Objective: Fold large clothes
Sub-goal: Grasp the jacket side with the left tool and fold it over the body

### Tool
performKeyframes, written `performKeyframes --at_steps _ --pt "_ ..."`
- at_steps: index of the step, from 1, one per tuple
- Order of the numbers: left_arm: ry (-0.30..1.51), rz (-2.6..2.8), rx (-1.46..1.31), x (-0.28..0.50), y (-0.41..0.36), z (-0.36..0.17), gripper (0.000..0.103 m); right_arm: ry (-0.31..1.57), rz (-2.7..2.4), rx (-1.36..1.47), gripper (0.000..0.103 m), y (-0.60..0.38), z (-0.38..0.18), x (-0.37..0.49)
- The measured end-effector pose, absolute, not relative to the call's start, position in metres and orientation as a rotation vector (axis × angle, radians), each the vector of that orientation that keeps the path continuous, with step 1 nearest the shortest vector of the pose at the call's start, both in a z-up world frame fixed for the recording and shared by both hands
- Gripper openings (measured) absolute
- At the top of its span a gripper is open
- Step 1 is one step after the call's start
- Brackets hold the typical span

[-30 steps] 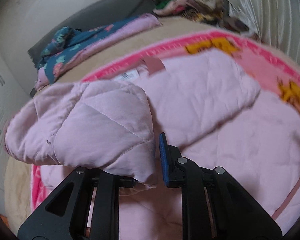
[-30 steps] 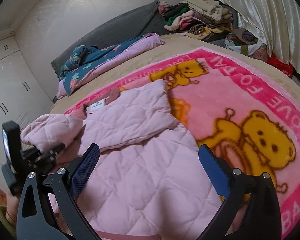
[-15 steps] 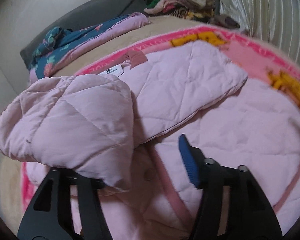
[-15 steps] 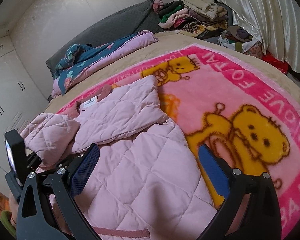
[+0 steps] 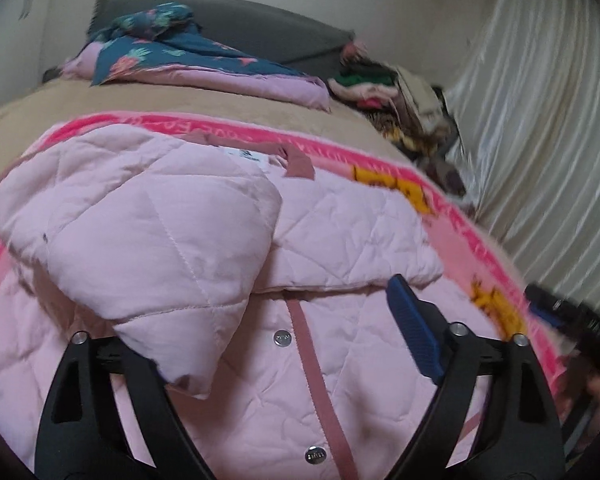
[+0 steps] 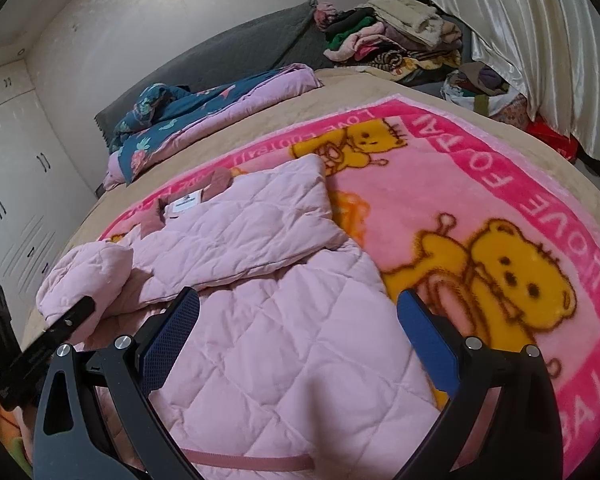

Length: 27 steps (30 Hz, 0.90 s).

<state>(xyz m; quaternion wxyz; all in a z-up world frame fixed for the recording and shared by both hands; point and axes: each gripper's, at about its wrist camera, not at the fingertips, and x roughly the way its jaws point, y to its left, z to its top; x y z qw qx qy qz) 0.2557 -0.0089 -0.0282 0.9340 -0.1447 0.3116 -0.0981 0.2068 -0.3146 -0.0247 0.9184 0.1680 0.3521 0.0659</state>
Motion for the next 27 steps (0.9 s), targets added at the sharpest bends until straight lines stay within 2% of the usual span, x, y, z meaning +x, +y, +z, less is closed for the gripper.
performKeyframes --at_steps 10,11,13,14,15,22,27 --pt "0.661 -0.024 -0.741 0.251 0.061 -0.041 0.09 0.725 0.169 0.34 0.098 -0.303 -0.024 0.209" --pt "0.657 -0.006 -0.749 0.251 0.064 -0.043 0.087 0.721 0.176 0.342 0.098 -0.303 -0.024 0.209" --pt "0.655 0.029 -0.766 0.253 0.071 -0.043 0.059 0.718 0.177 0.344 0.098 -0.305 -0.024 0.208" --pt "0.646 0.041 -0.77 0.253 0.075 -0.042 0.024 0.718 0.175 0.346 0.098 -0.307 -0.025 0.208" --pt "0.631 0.057 -0.765 0.255 0.08 -0.039 0.019 0.72 0.172 0.351 0.098 -0.309 -0.026 0.209" --pt "0.475 0.154 -0.592 0.254 0.086 0.012 0.018 0.71 0.166 0.371 0.098 -0.319 -0.025 0.208" --pt "0.426 0.145 -0.273 0.277 0.049 0.06 0.014 0.706 0.163 0.381 0.098 -0.324 -0.026 0.207"
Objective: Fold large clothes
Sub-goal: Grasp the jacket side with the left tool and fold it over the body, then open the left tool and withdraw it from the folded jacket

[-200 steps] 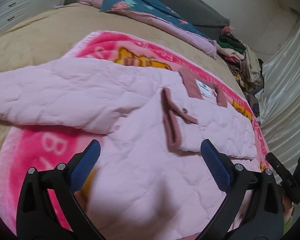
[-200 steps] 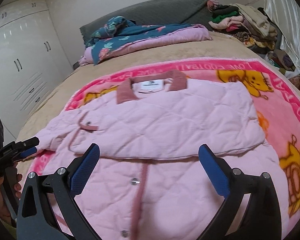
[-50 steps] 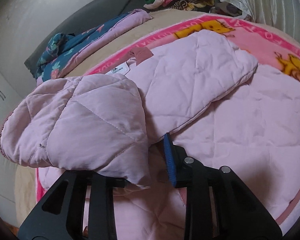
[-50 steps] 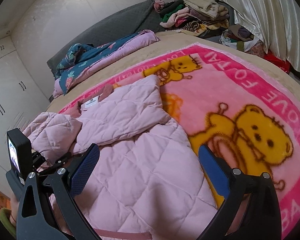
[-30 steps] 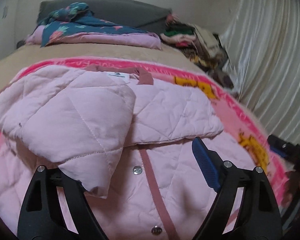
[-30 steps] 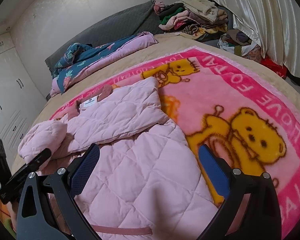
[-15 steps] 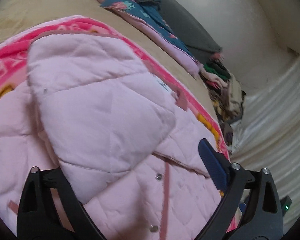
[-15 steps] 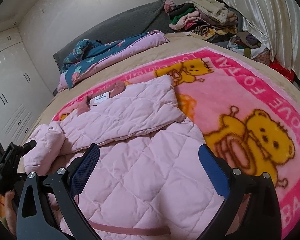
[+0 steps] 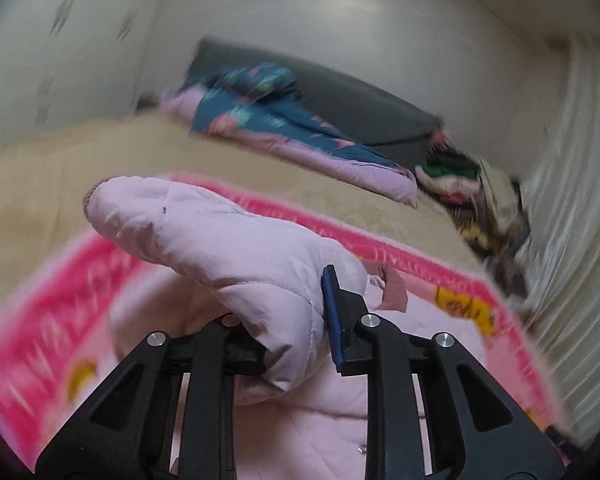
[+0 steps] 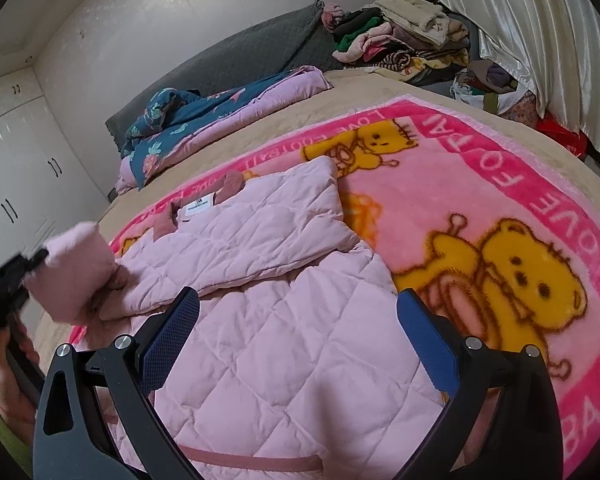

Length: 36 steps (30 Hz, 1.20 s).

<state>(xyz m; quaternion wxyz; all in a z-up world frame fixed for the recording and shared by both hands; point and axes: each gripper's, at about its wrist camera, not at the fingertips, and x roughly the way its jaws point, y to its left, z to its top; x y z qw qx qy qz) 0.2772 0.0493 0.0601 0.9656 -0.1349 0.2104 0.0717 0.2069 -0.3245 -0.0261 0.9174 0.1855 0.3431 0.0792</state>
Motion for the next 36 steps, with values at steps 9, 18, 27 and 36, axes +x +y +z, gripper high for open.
performKeyframes --at_steps 9,18,27,36 --pt "0.566 -0.068 0.58 0.331 -0.126 0.025 0.008 0.703 0.119 0.41 0.098 -0.352 -0.029 0.202" --pt "0.708 -0.155 0.721 0.318 -0.162 -0.068 0.009 0.703 0.057 0.43 0.098 -0.38 -0.034 0.195" --pt "0.757 -0.134 0.538 0.311 -0.143 -0.05 0.077 0.713 0.071 0.425 0.098 -0.371 -0.034 0.2" --pt "0.816 -0.243 0.229 0.297 -0.105 -0.028 0.094 0.691 0.079 0.389 0.099 -0.357 -0.016 0.194"
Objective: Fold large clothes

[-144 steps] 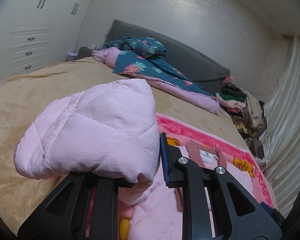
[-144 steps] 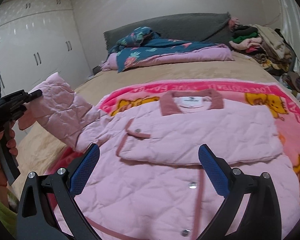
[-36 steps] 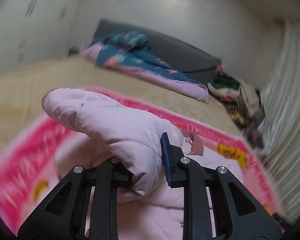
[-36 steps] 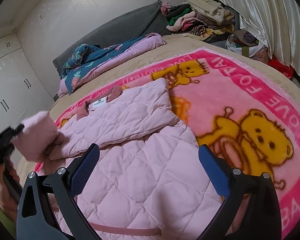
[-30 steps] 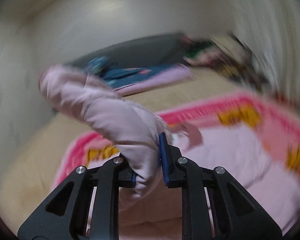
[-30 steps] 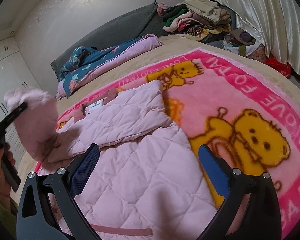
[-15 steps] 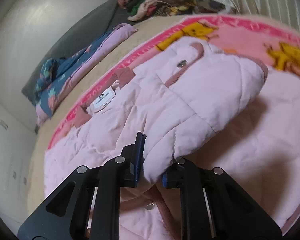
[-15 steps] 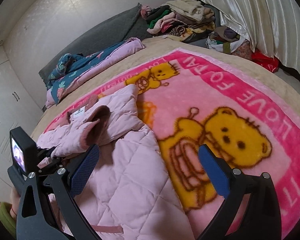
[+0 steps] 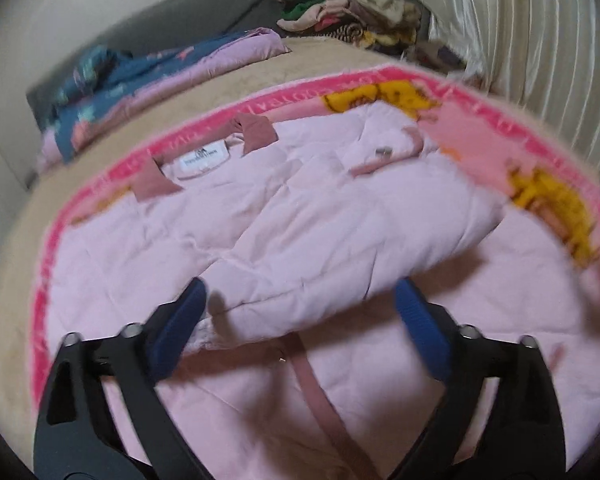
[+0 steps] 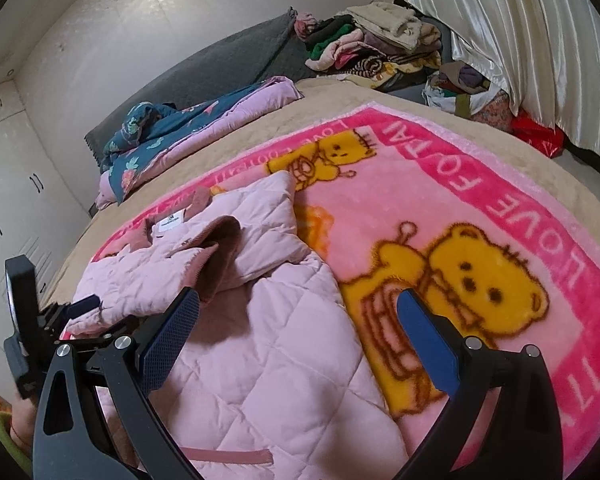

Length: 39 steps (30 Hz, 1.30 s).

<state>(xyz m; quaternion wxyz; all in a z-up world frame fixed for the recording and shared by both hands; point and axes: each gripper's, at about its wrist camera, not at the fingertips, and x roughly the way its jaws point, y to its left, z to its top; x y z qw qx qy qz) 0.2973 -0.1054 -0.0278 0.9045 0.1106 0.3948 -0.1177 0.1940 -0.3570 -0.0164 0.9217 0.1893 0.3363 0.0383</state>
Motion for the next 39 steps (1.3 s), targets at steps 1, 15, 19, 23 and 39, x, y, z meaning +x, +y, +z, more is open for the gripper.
performKeyframes --at_steps 1,15,19,23,39 --pt "0.817 -0.263 0.184 0.295 -0.1 -0.024 0.094 0.692 0.082 0.384 0.099 -0.354 -0.015 0.195" --pt "0.816 -0.134 -0.202 0.315 0.013 -0.007 0.094 0.845 0.273 0.397 0.099 -0.277 -0.032 0.248" --pt "0.791 -0.066 -0.26 0.323 0.045 -0.008 0.094 0.911 0.283 0.449 0.099 -0.26 -0.054 0.269" --pt "0.782 -0.038 -0.262 0.326 0.064 -0.011 0.094 0.95 0.263 0.499 0.098 -0.253 -0.075 0.283" --pt "0.798 0.027 -0.288 0.338 0.114 -0.023 0.094 0.747 0.384 0.354 0.021 -0.227 -0.03 0.299"
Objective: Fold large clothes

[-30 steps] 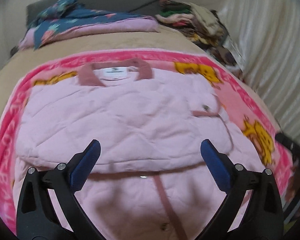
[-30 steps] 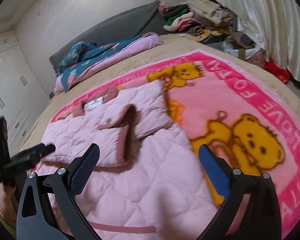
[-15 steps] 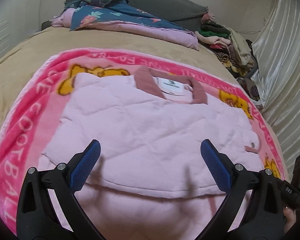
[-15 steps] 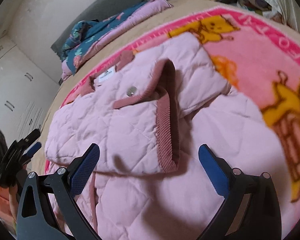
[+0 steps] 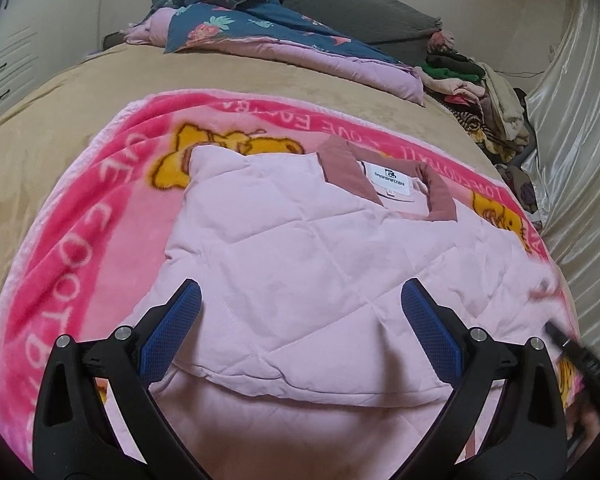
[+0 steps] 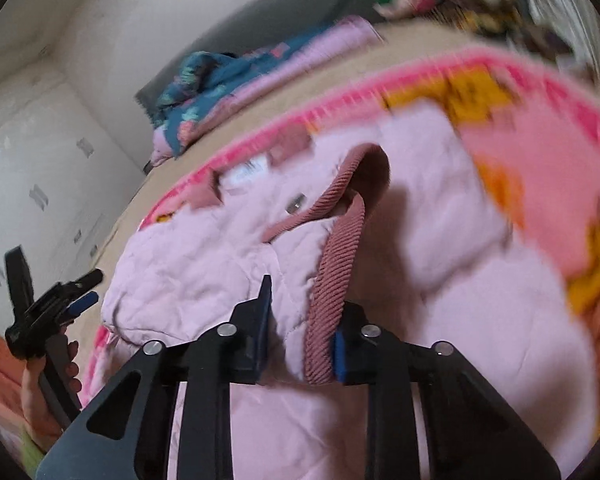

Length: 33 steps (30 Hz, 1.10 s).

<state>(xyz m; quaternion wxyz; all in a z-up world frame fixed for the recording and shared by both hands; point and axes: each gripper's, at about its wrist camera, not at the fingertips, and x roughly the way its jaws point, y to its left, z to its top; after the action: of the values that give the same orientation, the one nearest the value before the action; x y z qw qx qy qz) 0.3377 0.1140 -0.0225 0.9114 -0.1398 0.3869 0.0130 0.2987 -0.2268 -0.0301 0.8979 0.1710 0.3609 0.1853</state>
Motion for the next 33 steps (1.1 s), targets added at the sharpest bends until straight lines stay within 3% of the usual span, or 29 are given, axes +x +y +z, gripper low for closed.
performKeyframes --at_steps 5,10,29,32,33 --pt "0.789 0.026 -0.284 0.337 0.114 -0.023 0.094 0.63 0.395 0.168 0.021 -0.209 0.023 0.313" --pt "0.777 0.024 -0.275 0.336 0.113 -0.02 0.094 0.585 0.36 0.107 0.021 -0.205 0.038 0.335" --pt "0.811 -0.005 -0.243 0.345 0.099 -0.034 0.094 0.744 0.171 0.164 0.021 -0.229 -0.042 0.379" --pt "0.823 0.009 -0.22 0.348 0.097 -0.039 0.094 0.813 0.156 0.139 0.034 -0.228 -0.058 0.382" --pt "0.824 0.013 -0.213 0.348 0.096 -0.04 0.094 0.828 0.145 0.141 0.048 -0.23 -0.061 0.381"
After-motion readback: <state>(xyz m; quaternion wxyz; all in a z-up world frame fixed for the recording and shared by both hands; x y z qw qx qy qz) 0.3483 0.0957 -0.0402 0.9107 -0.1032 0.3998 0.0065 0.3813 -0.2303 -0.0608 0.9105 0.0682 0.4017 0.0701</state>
